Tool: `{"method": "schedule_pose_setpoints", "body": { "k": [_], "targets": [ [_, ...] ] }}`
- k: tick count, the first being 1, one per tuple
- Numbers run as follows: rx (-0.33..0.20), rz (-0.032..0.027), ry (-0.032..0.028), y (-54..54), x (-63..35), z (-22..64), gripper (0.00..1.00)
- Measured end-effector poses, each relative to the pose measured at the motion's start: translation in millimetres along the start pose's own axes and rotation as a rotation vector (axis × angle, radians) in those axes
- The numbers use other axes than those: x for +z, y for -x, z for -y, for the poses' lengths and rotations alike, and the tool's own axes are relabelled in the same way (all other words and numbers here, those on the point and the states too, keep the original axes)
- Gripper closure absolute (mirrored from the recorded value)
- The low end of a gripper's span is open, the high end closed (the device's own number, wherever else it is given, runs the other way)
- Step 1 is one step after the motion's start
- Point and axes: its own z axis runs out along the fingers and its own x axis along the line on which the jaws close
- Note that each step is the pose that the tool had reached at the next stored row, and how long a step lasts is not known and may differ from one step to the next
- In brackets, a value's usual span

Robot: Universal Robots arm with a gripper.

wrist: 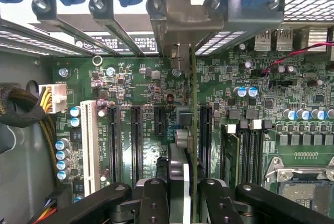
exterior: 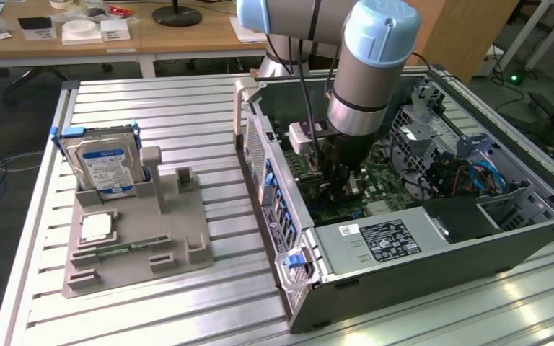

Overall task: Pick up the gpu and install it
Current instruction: 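Insert the gpu into the slot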

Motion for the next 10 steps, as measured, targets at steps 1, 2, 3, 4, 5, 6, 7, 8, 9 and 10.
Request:
{"method": "schedule_pose_setpoints", "body": {
  "k": [1, 2, 3, 4, 5, 6, 7, 8, 9, 10],
  "targets": [
    [0.0, -0.0003, 0.0003, -0.1, 0.9, -0.1, 0.72],
    [0.0, -0.0011, 0.0008, -0.1, 1.8, -0.2, 0.72],
    [0.0, -0.0011, 0.0008, -0.2, 2.7, -0.3, 0.72],
    [0.0, -0.0009, 0.0007, -0.2, 2.8, -0.3, 0.72],
    [0.0, -0.0008, 0.0006, -0.2, 2.9, -0.3, 0.72],
    [0.0, -0.0006, 0.0005, -0.1, 3.0, -0.3, 0.72],
    [0.0, -0.0005, 0.0005, -0.1, 3.0, -0.3, 0.72],
    [0.0, -0.0004, 0.0004, -0.1, 3.0, -0.2, 0.72],
    [0.0, -0.0004, 0.0004, -0.1, 3.0, -0.3, 0.72],
    [0.0, -0.0002, -0.0006, -0.1, 3.1, -1.0, 0.72]
  ]
}}
